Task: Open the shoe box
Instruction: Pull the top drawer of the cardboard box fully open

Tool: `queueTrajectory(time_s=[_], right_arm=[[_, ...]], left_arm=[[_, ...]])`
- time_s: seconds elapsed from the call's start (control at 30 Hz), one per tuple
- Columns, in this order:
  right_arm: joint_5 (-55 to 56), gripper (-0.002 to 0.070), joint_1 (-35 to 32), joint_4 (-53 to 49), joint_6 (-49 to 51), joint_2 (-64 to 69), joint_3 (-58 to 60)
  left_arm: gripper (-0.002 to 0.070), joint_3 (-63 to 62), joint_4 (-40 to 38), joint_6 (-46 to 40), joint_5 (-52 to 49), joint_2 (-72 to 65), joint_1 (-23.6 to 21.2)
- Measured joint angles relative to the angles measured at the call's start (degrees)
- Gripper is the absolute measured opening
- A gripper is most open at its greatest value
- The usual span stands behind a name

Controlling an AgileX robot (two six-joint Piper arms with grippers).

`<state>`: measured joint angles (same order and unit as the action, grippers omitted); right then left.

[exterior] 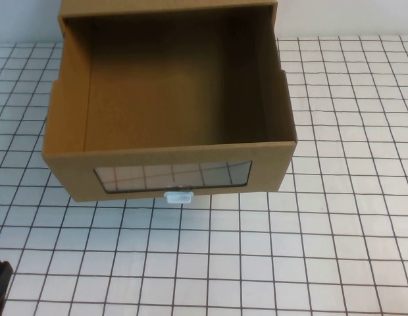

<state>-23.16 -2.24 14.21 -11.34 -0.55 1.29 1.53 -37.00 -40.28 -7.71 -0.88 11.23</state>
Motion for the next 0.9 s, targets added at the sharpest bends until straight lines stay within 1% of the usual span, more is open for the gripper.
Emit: queueTrajectory(time_s=[0.33,0.4,0.53,0.6,0.7,0.9], right_arm=[[-0.1,-0.0013,0.0,0.0,0.0,0.0,0.0],[-0.1,-0.0013,0.0,0.0,0.0,0.0,0.0],[-0.1,-0.0013,0.0,0.0,0.0,0.0,0.0],[-0.1,-0.0013,0.0,0.0,0.0,0.0,0.0],[-0.2,-0.0013,0.0,0.0,0.0,0.0,0.0],[-0.2,-0.0013,0.0,0.0,0.0,0.0,0.0]], left_arm=[[-0.0002,0.0,0.7,0.1,0.2,0.0,0.0],[-0.0002,0.0,3.9,2.9,1.6,0.0,-0.1],[-0.0002,0.0,20.9,18.5,5.4,0.1,-3.5],[-0.0002,0.0,27.0,24.9,5.0,0.4,-5.6],[-0.0002,0.0,30.2,28.9,1.3,1.4,-7.5],[-0.0002,0.0,32.3,30.6,-8.4,1.4,-7.9]])
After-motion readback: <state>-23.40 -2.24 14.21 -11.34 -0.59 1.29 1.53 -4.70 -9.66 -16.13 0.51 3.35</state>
